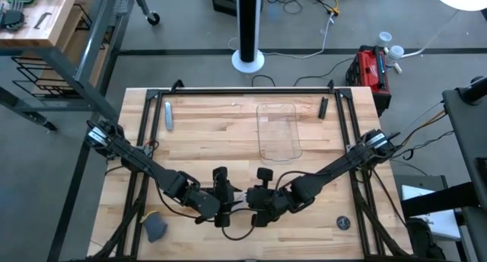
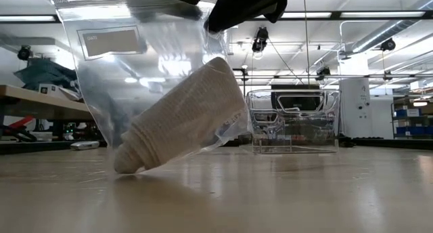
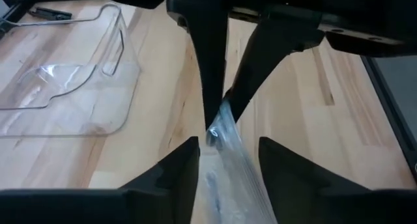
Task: Roll bandage
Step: Close the transparent zip bag
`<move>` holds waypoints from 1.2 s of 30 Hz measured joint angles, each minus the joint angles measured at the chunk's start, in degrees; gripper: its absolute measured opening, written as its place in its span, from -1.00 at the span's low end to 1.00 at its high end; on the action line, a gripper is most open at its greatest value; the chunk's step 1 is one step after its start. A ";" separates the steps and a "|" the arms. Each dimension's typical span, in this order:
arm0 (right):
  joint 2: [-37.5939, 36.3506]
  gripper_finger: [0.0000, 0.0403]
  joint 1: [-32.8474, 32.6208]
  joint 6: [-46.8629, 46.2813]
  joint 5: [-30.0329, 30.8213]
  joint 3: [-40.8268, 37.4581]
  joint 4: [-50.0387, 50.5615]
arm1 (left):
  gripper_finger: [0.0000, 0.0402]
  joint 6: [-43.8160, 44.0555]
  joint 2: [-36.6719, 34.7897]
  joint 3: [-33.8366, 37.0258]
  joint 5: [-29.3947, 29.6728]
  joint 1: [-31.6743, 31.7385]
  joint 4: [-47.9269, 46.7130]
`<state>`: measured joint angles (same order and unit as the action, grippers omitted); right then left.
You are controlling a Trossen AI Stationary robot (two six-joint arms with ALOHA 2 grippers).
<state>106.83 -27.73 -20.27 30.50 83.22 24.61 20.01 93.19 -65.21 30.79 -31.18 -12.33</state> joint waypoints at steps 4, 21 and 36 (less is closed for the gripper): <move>0.00 -1.00 0.00 -0.13 -0.01 0.00 0.00 | -0.52 0.01 -0.54 -0.02 0.02 0.00 -1.17; 0.00 -1.00 0.00 -0.13 -0.50 -0.04 0.01 | -0.98 -2.37 -1.49 -0.02 0.05 -0.39 -2.69; 0.00 -1.00 0.00 -0.12 -0.52 -0.26 0.16 | -0.76 -1.31 -1.49 -0.02 -1.36 -0.50 -2.76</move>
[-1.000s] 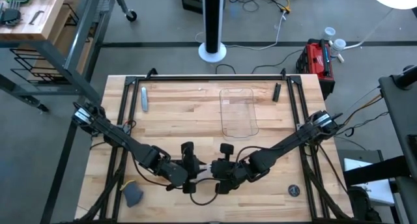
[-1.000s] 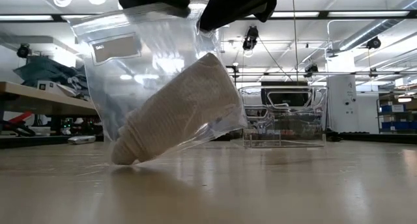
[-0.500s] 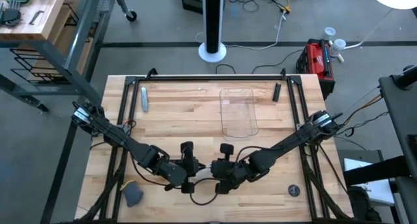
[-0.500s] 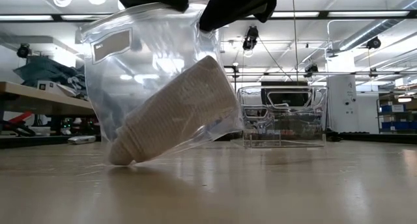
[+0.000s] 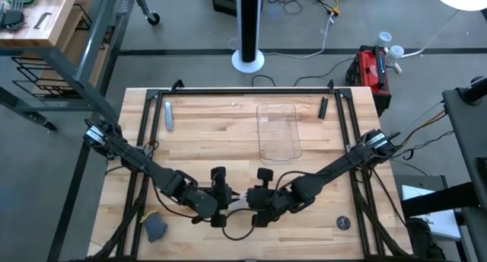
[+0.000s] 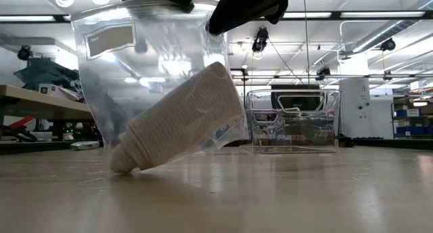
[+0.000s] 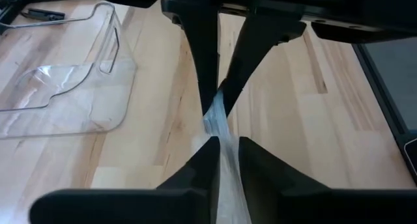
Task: Roll bandage
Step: Close the transparent zip bag
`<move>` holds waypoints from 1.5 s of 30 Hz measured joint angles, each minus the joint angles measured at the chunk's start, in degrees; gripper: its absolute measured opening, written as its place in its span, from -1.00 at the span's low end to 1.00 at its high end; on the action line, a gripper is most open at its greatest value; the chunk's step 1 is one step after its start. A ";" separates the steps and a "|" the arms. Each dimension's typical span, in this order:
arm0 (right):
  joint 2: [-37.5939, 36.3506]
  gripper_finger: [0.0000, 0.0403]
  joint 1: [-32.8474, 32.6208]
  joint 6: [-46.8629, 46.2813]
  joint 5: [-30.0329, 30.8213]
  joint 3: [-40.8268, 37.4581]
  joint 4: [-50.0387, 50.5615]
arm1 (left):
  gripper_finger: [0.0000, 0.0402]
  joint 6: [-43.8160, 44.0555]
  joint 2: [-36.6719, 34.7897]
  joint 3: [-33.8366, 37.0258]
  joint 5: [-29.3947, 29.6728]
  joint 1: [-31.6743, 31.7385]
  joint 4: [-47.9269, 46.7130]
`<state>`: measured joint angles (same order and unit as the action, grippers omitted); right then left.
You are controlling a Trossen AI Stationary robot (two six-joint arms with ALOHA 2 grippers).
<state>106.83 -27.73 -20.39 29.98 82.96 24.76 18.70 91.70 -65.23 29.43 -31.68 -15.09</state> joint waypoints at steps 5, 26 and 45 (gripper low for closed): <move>0.00 -1.00 0.00 -0.01 0.00 -0.16 0.00 | -0.95 -1.11 0.00 0.00 0.06 -0.16 -0.04; 0.00 -1.00 0.00 -0.03 0.00 -0.55 -0.14 | -0.99 0.30 0.00 -0.02 -0.38 -0.72 -2.47; -0.02 -1.00 0.00 -0.16 -0.19 -0.83 -0.10 | -0.98 2.81 -0.68 -0.07 -0.26 -1.75 -5.41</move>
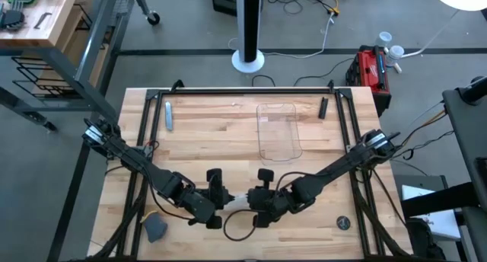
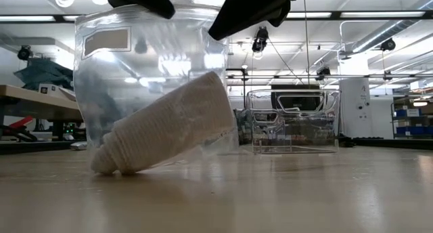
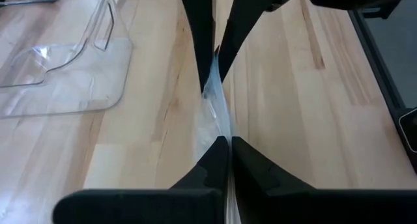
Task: Roll bandage
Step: Close the transparent zip bag
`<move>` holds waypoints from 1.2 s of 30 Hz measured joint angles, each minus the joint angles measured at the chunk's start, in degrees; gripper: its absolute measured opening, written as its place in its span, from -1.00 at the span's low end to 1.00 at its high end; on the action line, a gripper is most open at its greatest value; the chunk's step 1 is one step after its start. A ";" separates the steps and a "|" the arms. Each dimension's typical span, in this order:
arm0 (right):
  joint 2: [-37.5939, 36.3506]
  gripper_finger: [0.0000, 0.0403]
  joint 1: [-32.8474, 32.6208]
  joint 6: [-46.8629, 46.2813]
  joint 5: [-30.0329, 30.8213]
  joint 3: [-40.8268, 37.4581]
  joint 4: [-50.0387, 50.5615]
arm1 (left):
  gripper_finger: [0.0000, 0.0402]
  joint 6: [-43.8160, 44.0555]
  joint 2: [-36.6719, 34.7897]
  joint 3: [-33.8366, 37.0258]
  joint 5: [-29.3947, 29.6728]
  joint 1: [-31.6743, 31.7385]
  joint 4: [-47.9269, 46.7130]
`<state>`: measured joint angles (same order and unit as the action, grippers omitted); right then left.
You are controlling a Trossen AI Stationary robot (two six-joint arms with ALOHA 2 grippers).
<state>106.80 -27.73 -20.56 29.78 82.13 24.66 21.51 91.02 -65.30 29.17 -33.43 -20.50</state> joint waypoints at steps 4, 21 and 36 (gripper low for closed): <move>0.00 -1.00 0.00 1.28 -0.57 -0.02 -0.31 | -0.99 -0.19 0.00 0.00 0.00 0.00 0.01; 0.00 -0.36 0.00 4.20 -2.82 -1.33 -6.43 | -1.00 -0.21 0.00 0.04 -0.18 -0.52 1.04; -0.20 -0.21 -0.28 0.41 -2.67 -0.95 -1.12 | -1.00 0.01 0.00 0.07 0.31 -0.61 0.32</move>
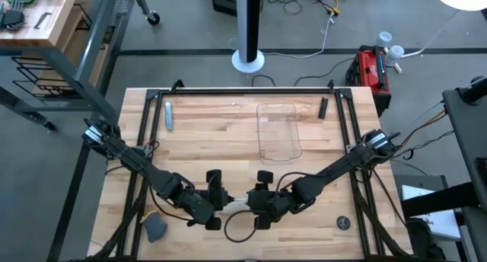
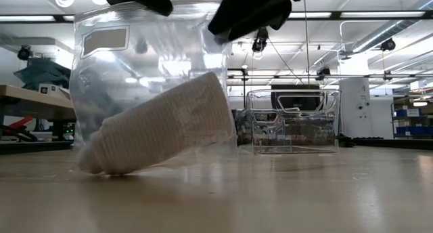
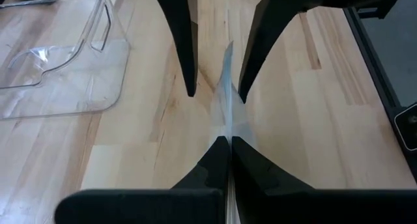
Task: Roll bandage
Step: Close the transparent zip bag
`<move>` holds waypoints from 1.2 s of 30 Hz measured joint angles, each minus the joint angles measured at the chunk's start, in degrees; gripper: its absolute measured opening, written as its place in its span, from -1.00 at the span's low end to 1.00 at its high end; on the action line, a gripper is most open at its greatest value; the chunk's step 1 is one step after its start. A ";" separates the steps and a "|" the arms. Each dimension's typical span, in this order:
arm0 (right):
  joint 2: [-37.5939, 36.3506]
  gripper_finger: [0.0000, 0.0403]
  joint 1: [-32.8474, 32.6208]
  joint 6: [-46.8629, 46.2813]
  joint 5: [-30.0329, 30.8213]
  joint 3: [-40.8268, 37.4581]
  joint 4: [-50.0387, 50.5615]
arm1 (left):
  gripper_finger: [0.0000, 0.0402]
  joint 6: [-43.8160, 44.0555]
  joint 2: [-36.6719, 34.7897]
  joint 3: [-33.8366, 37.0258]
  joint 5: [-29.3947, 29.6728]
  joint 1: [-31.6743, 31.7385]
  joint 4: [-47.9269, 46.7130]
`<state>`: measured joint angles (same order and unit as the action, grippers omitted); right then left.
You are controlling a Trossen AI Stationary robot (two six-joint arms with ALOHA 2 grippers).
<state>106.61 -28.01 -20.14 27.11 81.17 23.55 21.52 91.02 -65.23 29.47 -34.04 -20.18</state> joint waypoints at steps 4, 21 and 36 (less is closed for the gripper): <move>0.00 -0.24 0.00 0.64 1.09 0.67 -2.27 | -1.00 -0.01 0.01 0.00 -0.02 -0.02 -0.04; 0.46 -0.79 0.31 4.95 -0.13 -0.38 -8.85 | -1.00 -0.07 0.02 0.00 -0.04 -0.04 0.51; 0.48 -1.00 0.28 6.45 -0.14 -0.64 -8.84 | -0.97 0.56 0.02 0.00 -1.06 -0.09 0.32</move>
<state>107.09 -27.73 -13.69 26.98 80.53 14.71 22.08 91.05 -65.23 28.42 -34.13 -19.86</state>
